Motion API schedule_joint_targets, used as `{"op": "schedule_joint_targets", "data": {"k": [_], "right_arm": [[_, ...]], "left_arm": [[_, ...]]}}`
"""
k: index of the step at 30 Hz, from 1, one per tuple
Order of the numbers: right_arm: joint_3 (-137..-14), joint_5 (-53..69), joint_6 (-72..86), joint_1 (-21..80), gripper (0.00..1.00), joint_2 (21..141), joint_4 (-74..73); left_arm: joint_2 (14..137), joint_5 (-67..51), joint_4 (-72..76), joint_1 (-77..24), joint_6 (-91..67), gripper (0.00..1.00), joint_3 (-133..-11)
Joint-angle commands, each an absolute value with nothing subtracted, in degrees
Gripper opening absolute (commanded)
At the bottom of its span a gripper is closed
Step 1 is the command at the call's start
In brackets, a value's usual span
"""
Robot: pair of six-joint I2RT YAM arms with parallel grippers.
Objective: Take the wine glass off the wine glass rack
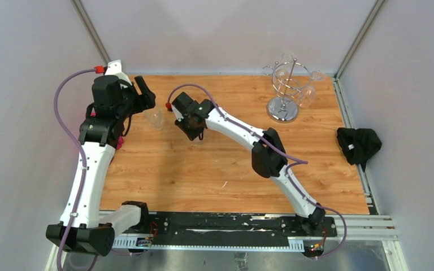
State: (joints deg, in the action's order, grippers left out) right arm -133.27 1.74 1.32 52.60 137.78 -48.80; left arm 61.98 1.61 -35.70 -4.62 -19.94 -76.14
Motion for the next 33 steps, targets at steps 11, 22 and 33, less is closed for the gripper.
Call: {"op": "schedule_joint_targets", "data": {"k": [11,22,33], "right_arm": [[-131.59,2.99,2.66,52.12,0.00,138.91,-47.73],[-131.58,1.80,3.05,52.12,0.20,137.55,-48.52],[-131.05,2.05,3.43,52.12,0.49,134.88,-48.53]], "left_arm": [[62.03,0.97,-34.32,-4.31,-19.60,0.77,-75.85],[62.31,0.79,-34.20,-4.31,-19.78,0.79,-75.76],[62.36,0.53,-34.49,-4.35,-19.79,0.82,-75.67]]}}
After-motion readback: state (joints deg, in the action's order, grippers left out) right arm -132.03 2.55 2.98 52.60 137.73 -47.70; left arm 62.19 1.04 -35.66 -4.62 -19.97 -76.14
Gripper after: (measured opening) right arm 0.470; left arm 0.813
